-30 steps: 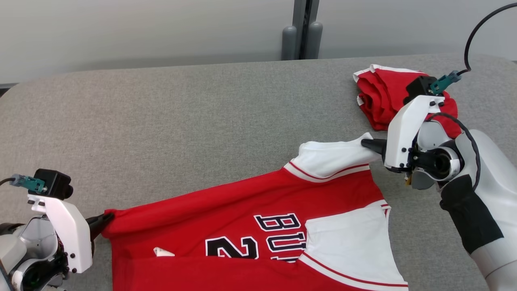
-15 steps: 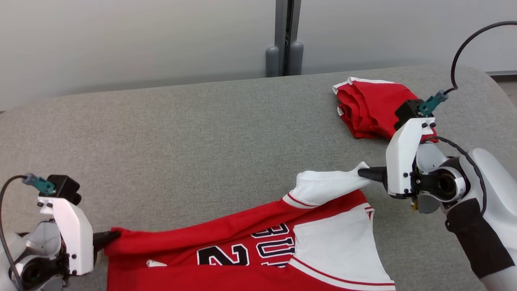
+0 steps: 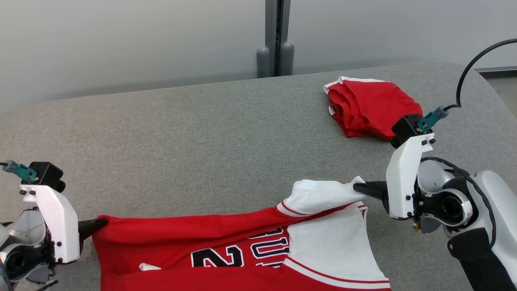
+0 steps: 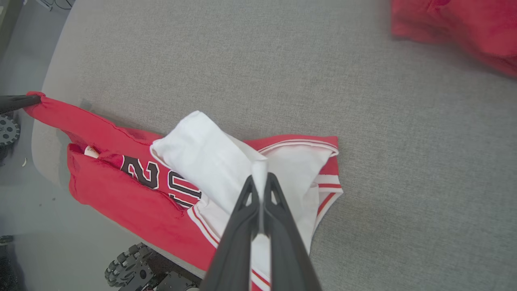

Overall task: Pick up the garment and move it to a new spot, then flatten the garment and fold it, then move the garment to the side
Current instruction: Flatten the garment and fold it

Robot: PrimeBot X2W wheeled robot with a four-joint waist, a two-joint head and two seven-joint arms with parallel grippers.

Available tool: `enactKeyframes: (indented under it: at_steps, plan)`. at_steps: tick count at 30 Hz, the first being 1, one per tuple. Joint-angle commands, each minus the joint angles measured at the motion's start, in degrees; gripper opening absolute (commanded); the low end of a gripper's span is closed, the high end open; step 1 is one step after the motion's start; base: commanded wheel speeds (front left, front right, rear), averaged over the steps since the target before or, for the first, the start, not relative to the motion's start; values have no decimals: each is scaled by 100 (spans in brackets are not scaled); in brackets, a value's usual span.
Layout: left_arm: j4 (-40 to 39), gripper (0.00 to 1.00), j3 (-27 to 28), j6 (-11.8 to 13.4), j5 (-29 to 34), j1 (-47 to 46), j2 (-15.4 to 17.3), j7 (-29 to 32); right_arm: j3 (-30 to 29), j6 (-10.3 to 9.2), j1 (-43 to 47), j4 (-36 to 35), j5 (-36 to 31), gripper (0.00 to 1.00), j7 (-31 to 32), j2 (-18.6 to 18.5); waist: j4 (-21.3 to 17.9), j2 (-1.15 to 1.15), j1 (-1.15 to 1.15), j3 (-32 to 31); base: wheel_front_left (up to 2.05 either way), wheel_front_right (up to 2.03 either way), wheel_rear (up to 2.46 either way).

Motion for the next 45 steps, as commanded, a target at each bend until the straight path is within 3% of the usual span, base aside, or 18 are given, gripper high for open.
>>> enactKeyframes:
  at_steps: [1,11,18,27,45]
  plan:
    - [3,0,0,-26,-62,59,33,32,-37,2,72,-56,-30,0,27,7,0,0,0,6,0,0,0]
    - [-252,0,-48,-90,-601,113,252,849,-406,2,544,-717,-329,0,569,215,50,0,0,54,0,0,0]
    - [-203,0,-73,-101,-661,237,225,872,-622,2,1082,-1241,-382,0,856,424,70,0,0,62,0,0,0]
    - [-238,0,-44,-107,-818,323,318,983,-867,2,1543,-1760,-498,0,1222,429,14,0,0,65,0,0,0]
    - [-484,0,-8,-126,-1159,484,418,1241,-873,2,1939,-1918,-765,0,1459,401,29,0,0,116,0,0,0]
